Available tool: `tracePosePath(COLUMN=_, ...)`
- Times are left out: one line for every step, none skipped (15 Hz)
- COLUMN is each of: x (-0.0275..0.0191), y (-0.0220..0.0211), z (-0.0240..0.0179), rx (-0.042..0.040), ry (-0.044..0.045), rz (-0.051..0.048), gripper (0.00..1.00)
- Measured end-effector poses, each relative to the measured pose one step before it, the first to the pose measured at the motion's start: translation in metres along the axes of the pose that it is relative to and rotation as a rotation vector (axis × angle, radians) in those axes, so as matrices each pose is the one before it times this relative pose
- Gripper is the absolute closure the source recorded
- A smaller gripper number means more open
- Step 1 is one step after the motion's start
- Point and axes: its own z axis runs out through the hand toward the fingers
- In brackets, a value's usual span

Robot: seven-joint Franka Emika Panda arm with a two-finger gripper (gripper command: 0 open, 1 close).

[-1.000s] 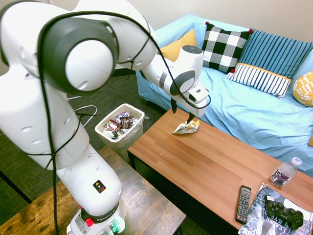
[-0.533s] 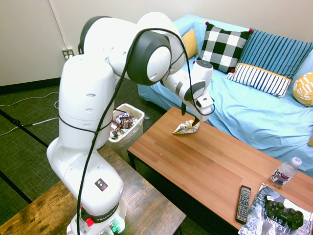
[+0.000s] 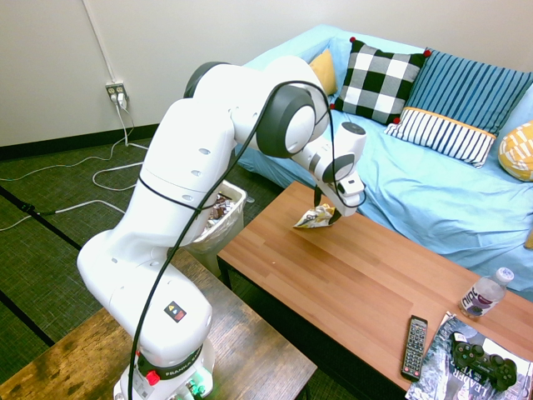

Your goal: Throw the chip bag in the trash bin

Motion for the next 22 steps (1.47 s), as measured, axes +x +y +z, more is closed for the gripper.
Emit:
tracePosePath(x=-0.00146, y=-0.00164, z=0.00435, rx=-0.00470, ry=-0.00199, rz=-0.00149, gripper=1.00)
tracePosePath(x=-0.00005, y=-0.00039, z=0.00329, rx=-0.00415, ry=-0.00121, rz=0.00171, gripper=1.00)
tracePosePath(x=0.00134, y=0.00067, z=0.00318, rx=-0.00410, ry=-0.00081, rz=0.00413, gripper=1.00)
tracePosePath(x=0.00257, y=0.00153, z=0.00231, rx=-0.00383, ry=0.00062, rz=0.00541, gripper=1.00)
tracePosePath(x=0.00334, y=0.00158, z=0.00072, rx=-0.00174, ry=0.00167, rz=0.00658, gripper=1.00)
tracePosePath(x=0.00358, y=0.00155, z=0.00024, rx=-0.00087, ry=0.00151, rz=0.00776, gripper=1.00)
tracePosePath(x=0.00279, y=0.00120, z=0.00015, rx=-0.00026, ry=0.00061, rz=0.00674, gripper=1.00)
tracePosePath(x=0.00247, y=0.00097, z=-0.00014, rx=-0.00009, ry=0.00120, rz=0.00478, gripper=1.00)
tracePosePath(x=0.00217, y=0.00081, z=-0.00025, rx=0.00001, ry=0.00118, rz=0.00369, gripper=1.00)
tracePosePath(x=0.00168, y=0.00063, z=-0.00016, rx=0.00045, ry=-0.00017, rz=0.00304, gripper=1.00)
tracePosePath(x=0.00133, y=0.00051, z=-0.00011, rx=0.00059, ry=-0.00072, rz=0.00207, gripper=1.00)
tracePosePath(x=0.00137, y=0.00052, z=-0.00012, rx=0.00088, ry=-0.00127, rz=0.00156, gripper=1.00)
tracePosePath(x=0.00099, y=0.00038, z=-0.00008, rx=0.00125, ry=-0.00202, rz=0.00125, gripper=1.00)
tracePosePath(x=0.00076, y=0.00031, z=0.00000, rx=0.00145, ry=-0.00258, rz=0.00128, gripper=1.00)
tracePosePath(x=0.00061, y=0.00028, z=0.00008, rx=0.00067, ry=-0.00149, rz=-0.00014, gripper=1.00)
tracePosePath(x=0.00074, y=0.00028, z=-0.00007, rx=0.00092, ry=-0.00138, rz=-0.00073, gripper=1.00)
tracePosePath(x=0.00048, y=0.00018, z=-0.00006, rx=0.00040, ry=-0.00053, rz=-0.00371, gripper=1.00)
tracePosePath(x=0.00007, y=0.00003, z=-0.00001, rx=0.00014, ry=-0.00019, rz=-0.00439, gripper=1.00)
tracePosePath(x=-0.00013, y=-0.00002, z=-0.00013, rx=0.00081, ry=-0.00051, rz=-0.00706, gripper=1.00)
tracePosePath(x=-0.00006, y=-0.00017, z=-0.00101, rx=0.00483, ry=-0.00157, rz=-0.01105, gripper=1.00)
tracePosePath(x=-0.00007, y=-0.00032, z=-0.00315, rx=0.00967, ry=-0.00254, rz=-0.01401, gripper=1.00)
tracePosePath(x=-0.00078, y=-0.00082, z=-0.00592, rx=0.01559, ry=0.00284, rz=-0.01937, gripper=1.00)
